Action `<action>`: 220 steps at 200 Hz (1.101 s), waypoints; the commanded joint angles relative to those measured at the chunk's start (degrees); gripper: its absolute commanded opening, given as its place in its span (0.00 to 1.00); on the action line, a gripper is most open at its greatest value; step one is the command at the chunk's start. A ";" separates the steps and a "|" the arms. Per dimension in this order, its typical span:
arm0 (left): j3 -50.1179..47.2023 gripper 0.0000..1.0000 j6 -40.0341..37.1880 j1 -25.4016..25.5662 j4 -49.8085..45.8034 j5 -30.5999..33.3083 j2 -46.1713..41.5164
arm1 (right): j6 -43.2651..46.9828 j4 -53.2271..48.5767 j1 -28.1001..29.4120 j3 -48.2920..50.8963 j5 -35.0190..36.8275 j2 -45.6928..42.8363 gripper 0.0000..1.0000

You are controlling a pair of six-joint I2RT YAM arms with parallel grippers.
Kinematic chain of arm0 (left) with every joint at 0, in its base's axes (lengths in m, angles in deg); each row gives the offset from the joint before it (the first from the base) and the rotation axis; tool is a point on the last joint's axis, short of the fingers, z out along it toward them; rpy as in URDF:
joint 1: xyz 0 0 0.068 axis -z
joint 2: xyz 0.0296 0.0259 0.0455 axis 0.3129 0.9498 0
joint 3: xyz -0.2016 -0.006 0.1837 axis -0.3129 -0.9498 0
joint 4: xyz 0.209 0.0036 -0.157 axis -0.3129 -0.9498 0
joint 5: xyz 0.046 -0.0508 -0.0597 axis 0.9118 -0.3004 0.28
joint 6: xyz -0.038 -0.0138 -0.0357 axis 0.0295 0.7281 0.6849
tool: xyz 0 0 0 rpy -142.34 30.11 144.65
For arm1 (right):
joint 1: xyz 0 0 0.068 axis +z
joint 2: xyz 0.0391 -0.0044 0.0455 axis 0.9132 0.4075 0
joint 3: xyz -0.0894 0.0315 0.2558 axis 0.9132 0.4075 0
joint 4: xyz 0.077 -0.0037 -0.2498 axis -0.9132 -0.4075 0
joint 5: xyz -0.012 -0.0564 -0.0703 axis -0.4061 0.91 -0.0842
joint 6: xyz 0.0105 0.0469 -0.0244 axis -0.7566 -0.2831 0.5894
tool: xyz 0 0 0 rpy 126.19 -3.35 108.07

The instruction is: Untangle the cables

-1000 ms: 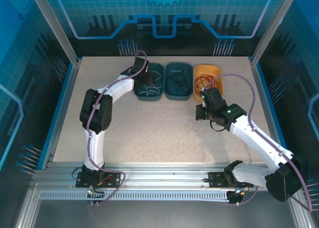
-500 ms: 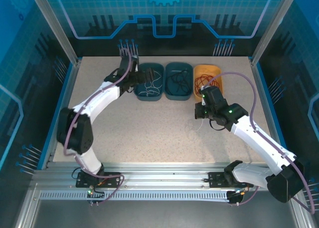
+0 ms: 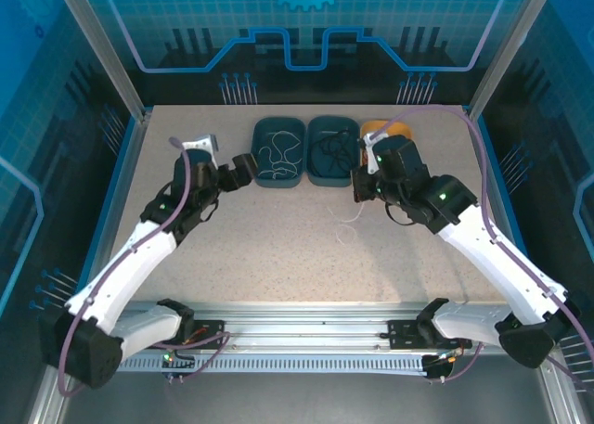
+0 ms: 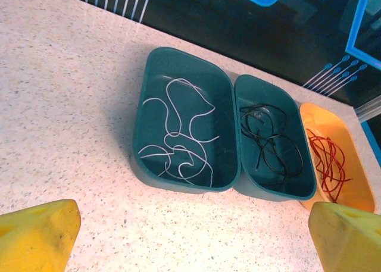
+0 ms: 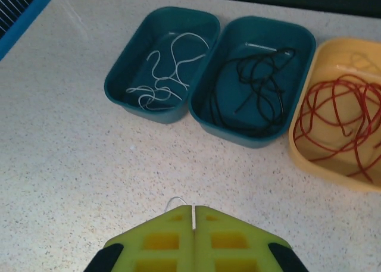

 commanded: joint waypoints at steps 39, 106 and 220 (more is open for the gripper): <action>-10.01 0.99 2.98 -0.37 -3.74 3.87 -15.03 | 5.34 -5.83 1.12 -17.86 -2.36 10.96 0.00; -20.45 0.99 3.33 -0.29 -10.23 1.85 -30.02 | 10.20 -7.83 1.13 -40.80 -2.30 29.66 0.00; -28.79 0.99 9.83 -0.28 -14.53 -1.75 -38.89 | 14.01 -3.07 1.04 -65.85 -1.52 53.14 0.00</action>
